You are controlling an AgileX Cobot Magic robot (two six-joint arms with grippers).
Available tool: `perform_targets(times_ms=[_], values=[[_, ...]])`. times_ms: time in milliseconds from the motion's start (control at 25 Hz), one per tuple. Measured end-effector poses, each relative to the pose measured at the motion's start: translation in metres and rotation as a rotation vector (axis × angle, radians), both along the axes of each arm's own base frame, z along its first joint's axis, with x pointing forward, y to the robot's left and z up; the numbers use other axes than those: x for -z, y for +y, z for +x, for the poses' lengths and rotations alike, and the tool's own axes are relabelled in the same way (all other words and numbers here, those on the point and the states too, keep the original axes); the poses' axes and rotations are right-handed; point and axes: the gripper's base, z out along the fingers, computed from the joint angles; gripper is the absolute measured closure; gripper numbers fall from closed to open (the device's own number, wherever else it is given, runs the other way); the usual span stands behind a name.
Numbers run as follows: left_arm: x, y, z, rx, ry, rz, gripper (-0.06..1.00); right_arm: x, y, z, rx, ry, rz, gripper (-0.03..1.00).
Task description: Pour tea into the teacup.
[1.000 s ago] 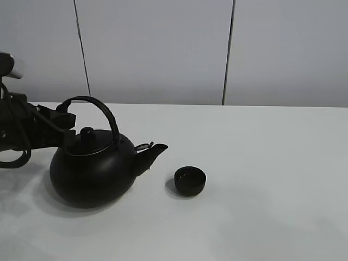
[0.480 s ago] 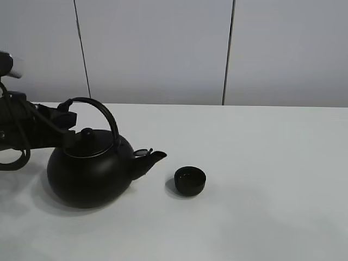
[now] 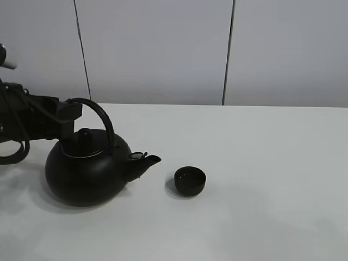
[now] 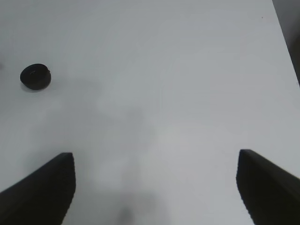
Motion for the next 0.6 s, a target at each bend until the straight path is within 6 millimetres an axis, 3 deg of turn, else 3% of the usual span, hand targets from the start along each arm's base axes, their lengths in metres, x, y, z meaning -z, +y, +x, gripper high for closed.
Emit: perform_targets(times_ms=[600], values=[[0.008,0.008,-0.025,-0.002,0.017,-0.001,0.53,0.000,0.000,0.000,0.000,0.000,0.000,0.33]])
